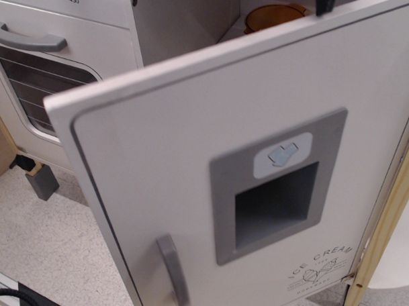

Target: Close fridge

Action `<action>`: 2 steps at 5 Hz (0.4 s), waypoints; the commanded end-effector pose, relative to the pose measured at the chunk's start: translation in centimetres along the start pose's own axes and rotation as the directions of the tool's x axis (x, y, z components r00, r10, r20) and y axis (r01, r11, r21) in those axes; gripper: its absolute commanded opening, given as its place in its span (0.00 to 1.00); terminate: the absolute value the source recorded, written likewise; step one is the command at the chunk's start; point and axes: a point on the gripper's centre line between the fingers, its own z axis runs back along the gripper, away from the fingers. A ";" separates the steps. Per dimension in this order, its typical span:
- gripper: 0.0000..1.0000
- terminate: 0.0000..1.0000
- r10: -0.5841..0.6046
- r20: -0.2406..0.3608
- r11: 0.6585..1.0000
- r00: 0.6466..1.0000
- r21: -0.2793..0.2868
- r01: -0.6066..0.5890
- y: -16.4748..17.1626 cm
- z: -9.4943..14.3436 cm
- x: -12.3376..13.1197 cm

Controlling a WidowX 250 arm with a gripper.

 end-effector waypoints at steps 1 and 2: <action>1.00 0.00 0.098 0.046 0.993 0.994 0.067 -0.101 2.3 0.3 1.2; 1.00 0.00 0.099 0.032 0.994 0.995 0.030 -0.100 2.6 1.3 1.2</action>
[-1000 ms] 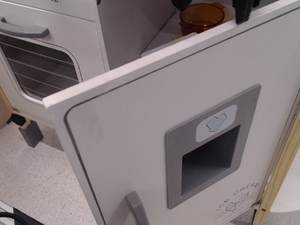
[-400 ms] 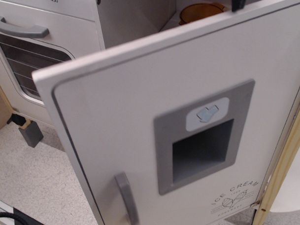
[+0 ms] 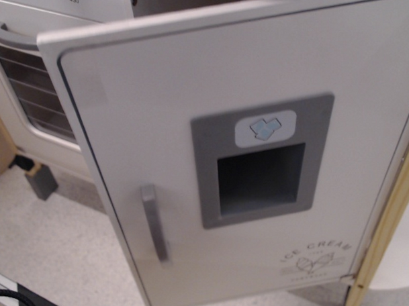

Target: Close fridge

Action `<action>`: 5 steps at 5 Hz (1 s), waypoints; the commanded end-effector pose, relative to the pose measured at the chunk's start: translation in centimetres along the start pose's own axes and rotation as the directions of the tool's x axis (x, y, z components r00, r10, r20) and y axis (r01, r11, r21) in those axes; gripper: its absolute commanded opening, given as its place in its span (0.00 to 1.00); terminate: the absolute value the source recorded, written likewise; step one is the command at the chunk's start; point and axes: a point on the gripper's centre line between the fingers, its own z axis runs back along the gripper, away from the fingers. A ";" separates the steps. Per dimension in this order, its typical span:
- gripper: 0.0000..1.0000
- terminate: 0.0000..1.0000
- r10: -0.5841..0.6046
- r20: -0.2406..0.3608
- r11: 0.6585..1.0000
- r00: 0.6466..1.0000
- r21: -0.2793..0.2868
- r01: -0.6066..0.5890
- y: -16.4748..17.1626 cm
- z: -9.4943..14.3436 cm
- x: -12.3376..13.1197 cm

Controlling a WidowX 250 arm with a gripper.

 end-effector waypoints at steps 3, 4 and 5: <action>1.00 0.00 -0.062 -0.050 0.996 0.997 -0.063 0.059 0.2 3.1 -3.2; 1.00 0.00 -0.088 -0.086 0.996 0.992 -0.027 0.086 -0.7 1.8 -5.1; 1.00 0.00 -0.089 -0.105 0.995 0.990 0.031 0.092 -0.9 -0.8 -7.2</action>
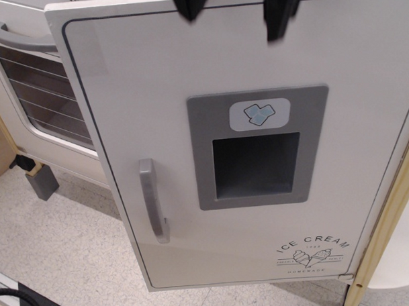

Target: Close fridge

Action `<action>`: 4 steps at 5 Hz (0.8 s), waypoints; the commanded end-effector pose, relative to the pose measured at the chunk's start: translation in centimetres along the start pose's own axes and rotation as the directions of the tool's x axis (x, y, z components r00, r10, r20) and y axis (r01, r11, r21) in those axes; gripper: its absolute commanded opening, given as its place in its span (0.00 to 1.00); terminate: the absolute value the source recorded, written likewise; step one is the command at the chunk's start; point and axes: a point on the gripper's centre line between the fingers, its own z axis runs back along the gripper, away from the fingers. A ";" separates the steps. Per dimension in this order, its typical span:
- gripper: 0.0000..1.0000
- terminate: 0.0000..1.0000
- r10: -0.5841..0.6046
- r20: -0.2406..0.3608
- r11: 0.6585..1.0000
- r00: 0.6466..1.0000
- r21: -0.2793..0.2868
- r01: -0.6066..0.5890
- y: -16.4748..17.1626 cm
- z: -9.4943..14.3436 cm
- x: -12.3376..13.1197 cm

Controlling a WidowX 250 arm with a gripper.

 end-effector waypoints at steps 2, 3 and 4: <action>1.00 0.00 0.033 0.059 0.997 0.998 0.061 -0.037 0.5 -5.3 -2.8; 1.00 0.00 0.084 0.094 0.991 0.992 0.100 -0.094 1.1 -6.9 -2.5; 1.00 0.00 0.158 0.132 0.981 0.979 0.088 -0.171 2.1 -8.0 -1.3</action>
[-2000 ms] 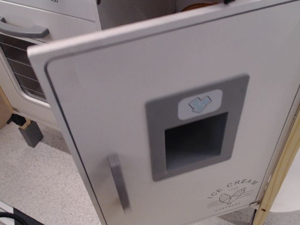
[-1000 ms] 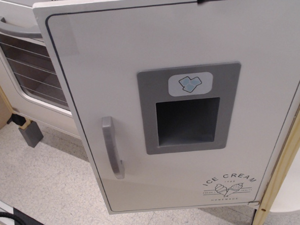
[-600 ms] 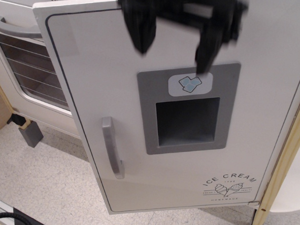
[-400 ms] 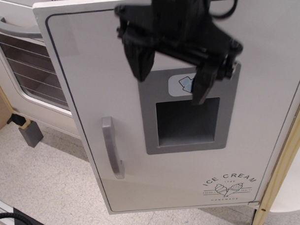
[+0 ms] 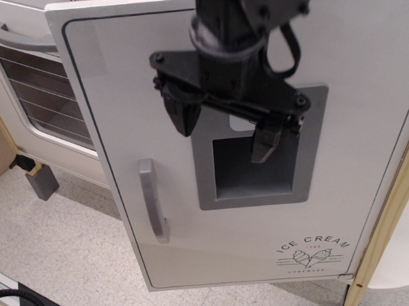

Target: Close fridge

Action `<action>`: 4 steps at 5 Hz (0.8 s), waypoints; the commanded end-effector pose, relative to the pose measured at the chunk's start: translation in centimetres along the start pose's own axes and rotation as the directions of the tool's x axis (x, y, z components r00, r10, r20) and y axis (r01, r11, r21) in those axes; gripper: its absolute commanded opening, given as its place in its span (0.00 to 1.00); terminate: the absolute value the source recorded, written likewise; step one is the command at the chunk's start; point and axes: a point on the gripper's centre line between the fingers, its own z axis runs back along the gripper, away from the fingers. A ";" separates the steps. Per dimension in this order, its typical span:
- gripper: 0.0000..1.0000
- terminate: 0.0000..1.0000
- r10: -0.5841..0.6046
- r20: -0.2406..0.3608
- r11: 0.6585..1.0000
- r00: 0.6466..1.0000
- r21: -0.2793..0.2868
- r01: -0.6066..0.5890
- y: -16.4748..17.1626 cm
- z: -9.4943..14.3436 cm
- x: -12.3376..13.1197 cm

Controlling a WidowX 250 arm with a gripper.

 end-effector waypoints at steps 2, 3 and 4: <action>1.00 0.00 0.175 0.153 0.984 0.972 -0.023 -0.174 2.6 -2.8 5.0; 1.00 0.00 0.207 0.194 0.978 0.959 -0.037 -0.204 3.7 -3.1 6.4; 1.00 0.00 0.239 0.222 0.971 0.945 -0.051 -0.233 4.7 -3.7 7.8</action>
